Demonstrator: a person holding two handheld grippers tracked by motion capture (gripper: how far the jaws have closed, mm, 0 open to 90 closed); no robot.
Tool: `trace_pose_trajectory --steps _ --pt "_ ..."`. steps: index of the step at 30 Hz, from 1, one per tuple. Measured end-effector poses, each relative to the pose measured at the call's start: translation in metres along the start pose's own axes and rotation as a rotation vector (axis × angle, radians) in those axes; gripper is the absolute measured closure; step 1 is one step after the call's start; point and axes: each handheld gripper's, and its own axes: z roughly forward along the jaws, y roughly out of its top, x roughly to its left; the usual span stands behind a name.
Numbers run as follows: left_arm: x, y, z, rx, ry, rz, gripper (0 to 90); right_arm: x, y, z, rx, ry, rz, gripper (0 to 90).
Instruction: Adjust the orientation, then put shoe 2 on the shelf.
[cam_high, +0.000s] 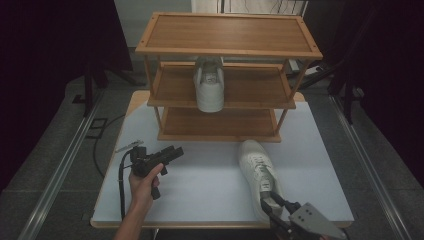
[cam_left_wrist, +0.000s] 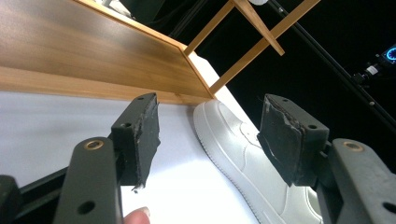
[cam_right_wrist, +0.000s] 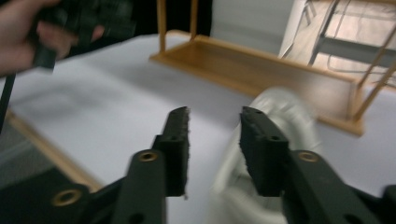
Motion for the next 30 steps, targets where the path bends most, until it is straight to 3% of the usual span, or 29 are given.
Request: trace_pose_trajectory --steps 7,16,20,30 --pt "0.001 -0.01 -0.003 0.004 0.011 -0.018 37.6 -0.04 0.01 0.002 -0.041 -0.043 0.103 47.1" --pt "0.002 -0.012 -0.007 0.007 0.001 -0.027 38.8 -0.066 0.003 0.023 -0.002 -0.048 0.123 44.7" --pt "0.002 -0.011 -0.01 -0.002 -0.004 -0.027 38.8 -0.071 -0.001 0.03 0.014 -0.04 0.142 44.7" --pt "-0.002 -0.013 -0.008 0.016 -0.019 -0.018 40.3 -0.072 -0.009 0.055 0.09 -0.052 0.118 44.5"
